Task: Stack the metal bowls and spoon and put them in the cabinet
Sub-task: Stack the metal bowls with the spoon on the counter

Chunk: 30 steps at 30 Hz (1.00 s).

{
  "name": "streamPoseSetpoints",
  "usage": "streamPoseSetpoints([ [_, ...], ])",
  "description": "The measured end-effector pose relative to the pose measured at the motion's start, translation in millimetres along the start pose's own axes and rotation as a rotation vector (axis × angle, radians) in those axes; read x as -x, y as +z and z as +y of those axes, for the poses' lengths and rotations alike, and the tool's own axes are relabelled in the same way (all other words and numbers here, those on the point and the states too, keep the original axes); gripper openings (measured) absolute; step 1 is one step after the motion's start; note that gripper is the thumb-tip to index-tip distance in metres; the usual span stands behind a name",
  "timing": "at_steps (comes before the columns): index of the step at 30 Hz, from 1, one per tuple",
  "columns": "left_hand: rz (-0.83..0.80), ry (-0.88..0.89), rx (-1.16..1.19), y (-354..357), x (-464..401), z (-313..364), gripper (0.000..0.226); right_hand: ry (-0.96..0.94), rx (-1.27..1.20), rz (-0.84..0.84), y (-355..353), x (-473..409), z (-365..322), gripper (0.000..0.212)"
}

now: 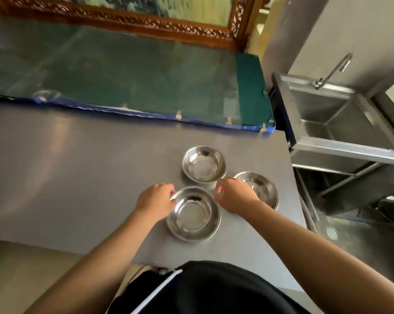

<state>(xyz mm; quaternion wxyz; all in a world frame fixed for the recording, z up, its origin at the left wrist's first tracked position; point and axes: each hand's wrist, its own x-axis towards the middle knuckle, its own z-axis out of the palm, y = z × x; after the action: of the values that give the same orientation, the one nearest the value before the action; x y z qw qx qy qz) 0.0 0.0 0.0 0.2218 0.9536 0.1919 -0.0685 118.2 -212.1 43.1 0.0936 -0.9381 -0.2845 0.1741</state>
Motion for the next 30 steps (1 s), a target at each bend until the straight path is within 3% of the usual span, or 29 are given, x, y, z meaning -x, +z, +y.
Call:
streamPoseSetpoints([
  [4, -0.069, -0.014, 0.01, 23.0, -8.2, -21.9, 0.022, 0.141, -0.048, -0.082, 29.6, 1.3, -5.4, 0.021],
  [11, -0.166, -0.09, 0.139, 54.2, -21.3, -32.9, 0.043, 0.323, -0.155, -0.109, 72.3, 0.7, 1.1, 0.036],
  [15, -0.184, -0.148, 0.215, 63.3, -24.0, -34.4, 0.032, 0.416, -0.321, -0.095, 93.5, -2.0, 9.6, 0.047],
  [23, -0.088, -0.303, 0.318, 68.8, -22.9, -27.4, 0.04, 0.437, -0.485, -0.14, 112.9, -14.0, 29.1, 0.044],
  [30, 0.041, -0.344, 0.389, 49.3, -36.6, -24.4, 0.04, 0.35, -0.541, -0.07, 87.3, -36.2, 33.8, 0.042],
])
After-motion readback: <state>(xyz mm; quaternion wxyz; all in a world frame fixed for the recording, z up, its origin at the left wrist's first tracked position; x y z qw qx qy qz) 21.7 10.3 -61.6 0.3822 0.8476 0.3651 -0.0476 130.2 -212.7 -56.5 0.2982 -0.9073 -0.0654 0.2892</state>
